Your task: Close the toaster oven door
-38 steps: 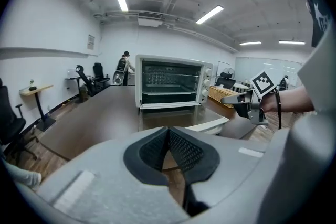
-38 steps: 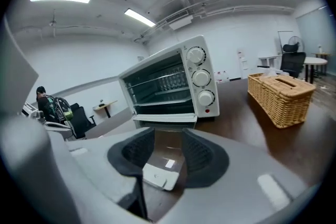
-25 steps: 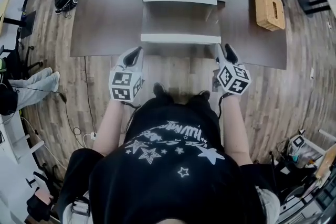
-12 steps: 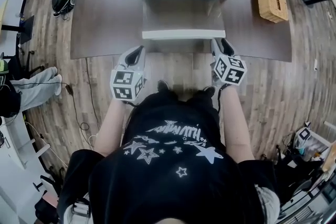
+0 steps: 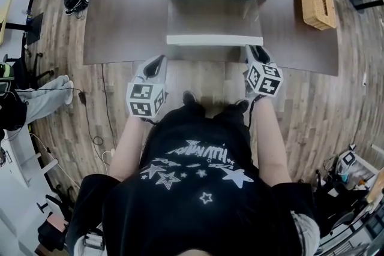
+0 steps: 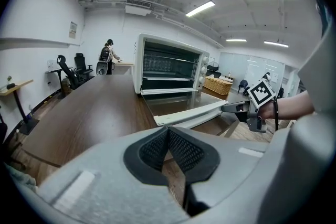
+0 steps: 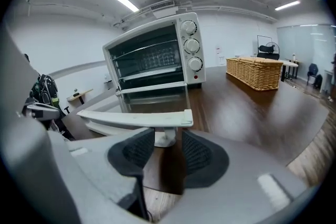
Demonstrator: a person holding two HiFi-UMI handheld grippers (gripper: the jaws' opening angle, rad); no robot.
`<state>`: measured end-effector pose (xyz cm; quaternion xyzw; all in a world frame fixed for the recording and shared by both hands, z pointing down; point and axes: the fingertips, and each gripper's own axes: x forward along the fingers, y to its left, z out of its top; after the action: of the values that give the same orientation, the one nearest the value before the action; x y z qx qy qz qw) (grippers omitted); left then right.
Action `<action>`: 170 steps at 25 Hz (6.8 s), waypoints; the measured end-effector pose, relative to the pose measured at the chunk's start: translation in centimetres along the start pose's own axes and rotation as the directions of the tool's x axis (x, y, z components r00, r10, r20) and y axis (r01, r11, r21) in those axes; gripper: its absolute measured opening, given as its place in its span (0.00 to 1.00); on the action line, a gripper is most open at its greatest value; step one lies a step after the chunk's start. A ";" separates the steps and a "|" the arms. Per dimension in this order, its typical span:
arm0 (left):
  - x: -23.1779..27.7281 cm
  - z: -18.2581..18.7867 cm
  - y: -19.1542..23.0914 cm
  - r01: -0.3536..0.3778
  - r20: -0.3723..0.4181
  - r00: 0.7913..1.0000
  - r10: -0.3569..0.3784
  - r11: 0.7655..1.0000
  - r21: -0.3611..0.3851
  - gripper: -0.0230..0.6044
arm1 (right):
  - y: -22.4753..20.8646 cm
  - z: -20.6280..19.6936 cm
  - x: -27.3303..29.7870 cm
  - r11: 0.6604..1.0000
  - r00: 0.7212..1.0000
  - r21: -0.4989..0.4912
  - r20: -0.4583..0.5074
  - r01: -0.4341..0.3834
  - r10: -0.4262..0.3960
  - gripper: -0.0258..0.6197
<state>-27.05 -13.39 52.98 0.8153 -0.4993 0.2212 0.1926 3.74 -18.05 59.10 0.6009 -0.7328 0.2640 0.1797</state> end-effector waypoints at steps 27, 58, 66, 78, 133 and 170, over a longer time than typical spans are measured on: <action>-1.5 1.6 2.6 0.079 0.027 0.996 -0.080 0.997 0.014 0.05 | 0.6 7.7 -2.4 0.991 0.986 -0.009 0.104 0.131 -0.130 0.16; 0.6 9.6 4.4 -0.067 0.147 0.986 0.073 0.997 -0.048 0.05 | 0.7 17.7 -3.0 0.999 0.962 0.030 0.273 0.018 -0.025 0.17; 1.4 11.1 4.1 -0.075 0.167 0.983 0.082 0.996 -0.048 0.05 | 0.8 20.0 -2.6 0.998 0.952 0.050 0.307 -0.027 0.010 0.17; 2.6 13.1 3.8 -0.095 0.186 0.977 0.101 0.995 -0.038 0.05 | 0.7 23.3 -1.2 0.995 0.939 0.062 0.340 -0.075 0.050 0.17; 1.5 12.3 1.2 -0.370 0.190 0.896 0.401 0.912 -0.178 0.05 | 1.0 30.1 2.3 0.962 0.865 -0.214 0.434 -0.173 0.252 0.20; -14.8 -2.7 -27.0 -0.526 0.145 0.778 0.611 0.761 -0.380 0.05 | -3.4 10.6 -16.6 0.751 0.821 -0.447 0.060 -0.486 0.567 0.05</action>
<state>-9.16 10.41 44.48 0.6026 -0.7743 0.0769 0.1770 11.14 -11.88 41.61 0.3396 -0.9250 0.0840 0.1485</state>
